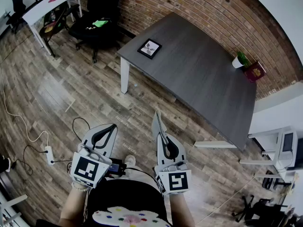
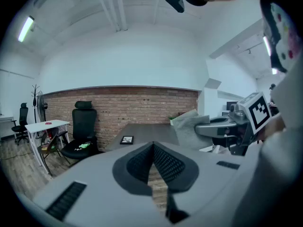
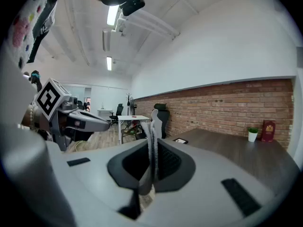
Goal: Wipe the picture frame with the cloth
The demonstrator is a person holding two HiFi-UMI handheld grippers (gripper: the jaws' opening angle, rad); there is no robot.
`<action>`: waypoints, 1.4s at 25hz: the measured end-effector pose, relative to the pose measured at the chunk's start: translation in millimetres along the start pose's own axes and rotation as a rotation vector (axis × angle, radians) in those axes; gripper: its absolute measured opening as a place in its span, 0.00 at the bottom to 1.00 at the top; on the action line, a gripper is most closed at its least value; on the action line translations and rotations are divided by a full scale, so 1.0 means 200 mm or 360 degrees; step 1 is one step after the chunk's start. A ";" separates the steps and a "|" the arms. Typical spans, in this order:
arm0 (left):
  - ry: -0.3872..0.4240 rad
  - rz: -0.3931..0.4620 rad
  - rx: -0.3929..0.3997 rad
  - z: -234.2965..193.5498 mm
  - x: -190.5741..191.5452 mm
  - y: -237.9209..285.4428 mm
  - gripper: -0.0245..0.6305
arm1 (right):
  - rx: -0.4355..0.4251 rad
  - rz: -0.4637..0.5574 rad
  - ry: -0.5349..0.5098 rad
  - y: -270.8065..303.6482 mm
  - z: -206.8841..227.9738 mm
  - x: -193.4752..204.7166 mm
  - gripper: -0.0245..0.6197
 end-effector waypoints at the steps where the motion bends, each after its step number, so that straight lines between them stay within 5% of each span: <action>1: 0.0004 0.0003 0.0001 0.00 0.00 0.00 0.05 | 0.0001 0.0002 -0.0001 0.00 0.00 0.00 0.06; 35: -0.0013 0.0026 -0.0092 0.15 -0.02 0.21 0.05 | -0.0061 0.0053 -0.0040 0.00 0.26 0.08 0.06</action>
Point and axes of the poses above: the fingertips, and each gripper's own axes: y forward along the fingers, z to its right, x out of its underside, the point moved 6 cm from there along -y, backward along the fingers, and after that the axes turned 5 degrees about -x, right-handed, at the moved point
